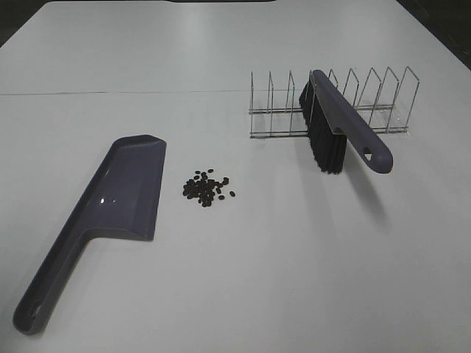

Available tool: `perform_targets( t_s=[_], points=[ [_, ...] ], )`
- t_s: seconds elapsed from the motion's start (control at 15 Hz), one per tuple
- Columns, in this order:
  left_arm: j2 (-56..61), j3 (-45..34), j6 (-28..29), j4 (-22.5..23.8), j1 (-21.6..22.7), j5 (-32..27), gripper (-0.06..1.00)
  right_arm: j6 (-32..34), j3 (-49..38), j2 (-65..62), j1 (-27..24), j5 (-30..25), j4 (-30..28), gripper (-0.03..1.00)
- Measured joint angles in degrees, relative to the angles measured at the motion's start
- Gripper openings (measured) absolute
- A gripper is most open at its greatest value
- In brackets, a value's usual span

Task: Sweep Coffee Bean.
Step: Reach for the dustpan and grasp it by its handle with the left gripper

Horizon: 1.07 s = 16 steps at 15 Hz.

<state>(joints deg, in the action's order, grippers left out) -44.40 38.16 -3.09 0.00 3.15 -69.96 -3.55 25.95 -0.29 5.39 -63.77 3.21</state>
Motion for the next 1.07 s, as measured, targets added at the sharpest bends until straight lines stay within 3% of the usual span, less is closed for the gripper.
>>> perform_targets(
  t_s=[0.2, 0.4, 0.53, 0.87, 1.07],
  points=[
    [-12.20, 3.09, 2.41, 0.52, -5.90, 1.66, 0.99, 0.00, 0.00, 0.00, 0.00, 0.00, 0.00, 0.63],
    [-25.78, 5.21, 9.11, 0.92, -16.21, 10.20, 0.99, 0.00, 0.00, 0.00, 0.00, 0.00, 0.00, 0.63],
    [-36.21, 8.37, 11.12, 0.40, -19.77, 12.95, 0.99, 0.00, 0.00, 0.00, 0.00, 0.00, 0.00, 0.63],
    [-49.45, 12.55, 12.83, 0.00, -20.11, 20.80, 0.99, 0.00, 0.00, 0.00, 0.00, 0.00, 0.00, 0.63],
    [-55.98, 13.35, 15.58, 0.00, -20.11, 27.56, 0.88, 0.00, 0.00, 0.00, 0.00, 0.00, 0.00, 0.63]
  ],
)
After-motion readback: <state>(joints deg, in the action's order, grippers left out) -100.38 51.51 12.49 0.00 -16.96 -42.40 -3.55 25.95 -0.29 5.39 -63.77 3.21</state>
